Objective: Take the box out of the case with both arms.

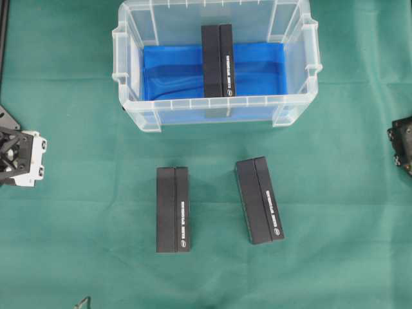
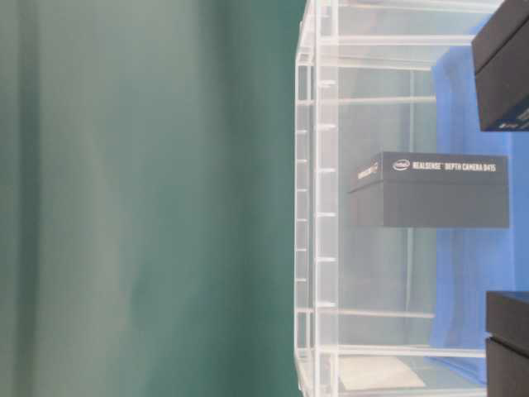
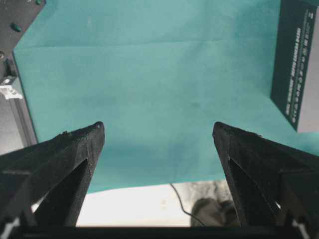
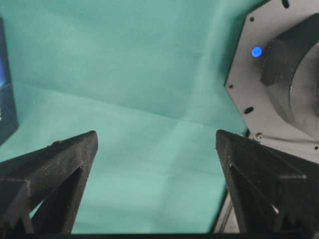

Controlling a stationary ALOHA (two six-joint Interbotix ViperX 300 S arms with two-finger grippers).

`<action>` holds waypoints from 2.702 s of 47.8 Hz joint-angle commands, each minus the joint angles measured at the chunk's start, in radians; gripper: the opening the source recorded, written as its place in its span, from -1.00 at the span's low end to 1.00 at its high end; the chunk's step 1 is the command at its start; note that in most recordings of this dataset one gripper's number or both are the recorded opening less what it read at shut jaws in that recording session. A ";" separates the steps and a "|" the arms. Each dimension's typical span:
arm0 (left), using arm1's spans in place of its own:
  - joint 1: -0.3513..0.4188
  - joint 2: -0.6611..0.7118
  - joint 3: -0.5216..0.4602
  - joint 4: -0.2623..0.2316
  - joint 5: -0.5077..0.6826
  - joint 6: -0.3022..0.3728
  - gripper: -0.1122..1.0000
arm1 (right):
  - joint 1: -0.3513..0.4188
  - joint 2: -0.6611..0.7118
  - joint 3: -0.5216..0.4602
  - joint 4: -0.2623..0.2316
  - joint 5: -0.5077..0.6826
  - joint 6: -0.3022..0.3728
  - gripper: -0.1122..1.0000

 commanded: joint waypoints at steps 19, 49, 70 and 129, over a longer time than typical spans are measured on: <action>0.132 -0.043 0.011 0.003 0.009 0.097 0.75 | -0.126 -0.011 0.008 -0.020 -0.003 -0.104 0.91; 0.626 -0.037 0.015 0.000 0.005 0.606 0.75 | -0.715 0.005 0.029 -0.015 -0.146 -0.669 0.91; 0.706 0.025 -0.018 0.000 -0.012 0.696 0.76 | -0.821 0.044 0.012 -0.014 -0.166 -0.787 0.91; 0.706 0.021 -0.011 -0.003 -0.032 0.696 0.75 | -0.821 0.038 0.017 0.037 -0.160 -0.775 0.91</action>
